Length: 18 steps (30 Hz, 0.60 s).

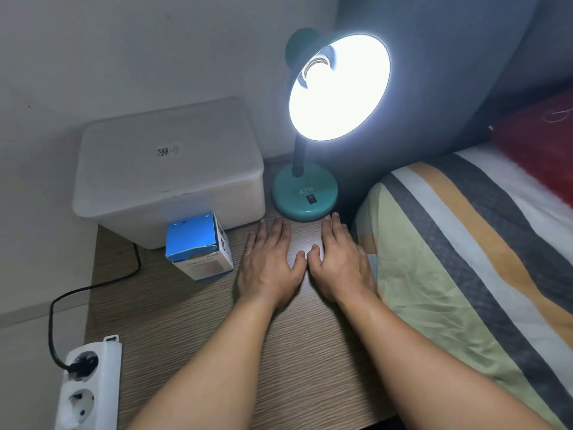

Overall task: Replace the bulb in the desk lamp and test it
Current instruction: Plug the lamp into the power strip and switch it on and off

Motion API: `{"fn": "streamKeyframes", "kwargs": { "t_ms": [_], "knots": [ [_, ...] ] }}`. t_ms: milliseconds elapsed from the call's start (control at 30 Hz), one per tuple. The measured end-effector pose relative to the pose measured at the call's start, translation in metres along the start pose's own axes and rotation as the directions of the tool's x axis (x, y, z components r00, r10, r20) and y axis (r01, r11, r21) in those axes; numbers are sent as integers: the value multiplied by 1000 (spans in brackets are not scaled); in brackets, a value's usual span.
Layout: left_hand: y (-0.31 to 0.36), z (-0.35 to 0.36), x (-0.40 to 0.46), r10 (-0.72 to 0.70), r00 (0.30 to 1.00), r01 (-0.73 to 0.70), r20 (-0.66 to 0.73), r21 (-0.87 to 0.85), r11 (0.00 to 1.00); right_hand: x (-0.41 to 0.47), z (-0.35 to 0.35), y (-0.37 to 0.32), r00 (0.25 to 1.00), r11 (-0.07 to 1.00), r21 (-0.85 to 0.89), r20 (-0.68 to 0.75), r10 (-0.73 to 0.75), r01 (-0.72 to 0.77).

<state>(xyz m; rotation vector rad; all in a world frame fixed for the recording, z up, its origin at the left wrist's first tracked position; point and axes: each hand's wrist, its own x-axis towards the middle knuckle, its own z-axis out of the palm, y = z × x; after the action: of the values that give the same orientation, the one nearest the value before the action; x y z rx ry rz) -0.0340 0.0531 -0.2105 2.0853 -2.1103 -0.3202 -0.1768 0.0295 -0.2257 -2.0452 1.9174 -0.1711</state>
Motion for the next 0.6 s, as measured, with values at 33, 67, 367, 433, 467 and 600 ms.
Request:
{"fn": "streamKeyframes", "kwargs": {
  "t_ms": [33, 67, 367, 433, 467, 600],
  "knots": [
    [0, 0, 0, 2, 1000, -2, 0, -1, 1000, 0, 0, 0, 1000, 1000, -2, -2, -2, 2],
    [0, 0, 0, 4, 1000, -4, -2, 0, 1000, 0, 0, 0, 1000, 1000, -4, -4, -4, 4],
    [-2, 4, 1, -3, 1000, 3, 0, 4, 1000, 0, 0, -1, 1000, 1000, 4, -15, 6, -6],
    [-2, 4, 2, -6, 1000, 6, 3, 4, 1000, 1, 0, -2, 1000, 1000, 2, -15, 4, -4],
    [-2, 5, 3, -5, 1000, 5, 2, 1, 1000, 1, 0, -2, 1000, 1000, 3, -15, 5, -5],
    [-3, 5, 3, -6, 1000, 6, 2, 1, 1000, 1, 0, -1, 1000, 1000, 10, -25, 6, -6]
  ]
}}
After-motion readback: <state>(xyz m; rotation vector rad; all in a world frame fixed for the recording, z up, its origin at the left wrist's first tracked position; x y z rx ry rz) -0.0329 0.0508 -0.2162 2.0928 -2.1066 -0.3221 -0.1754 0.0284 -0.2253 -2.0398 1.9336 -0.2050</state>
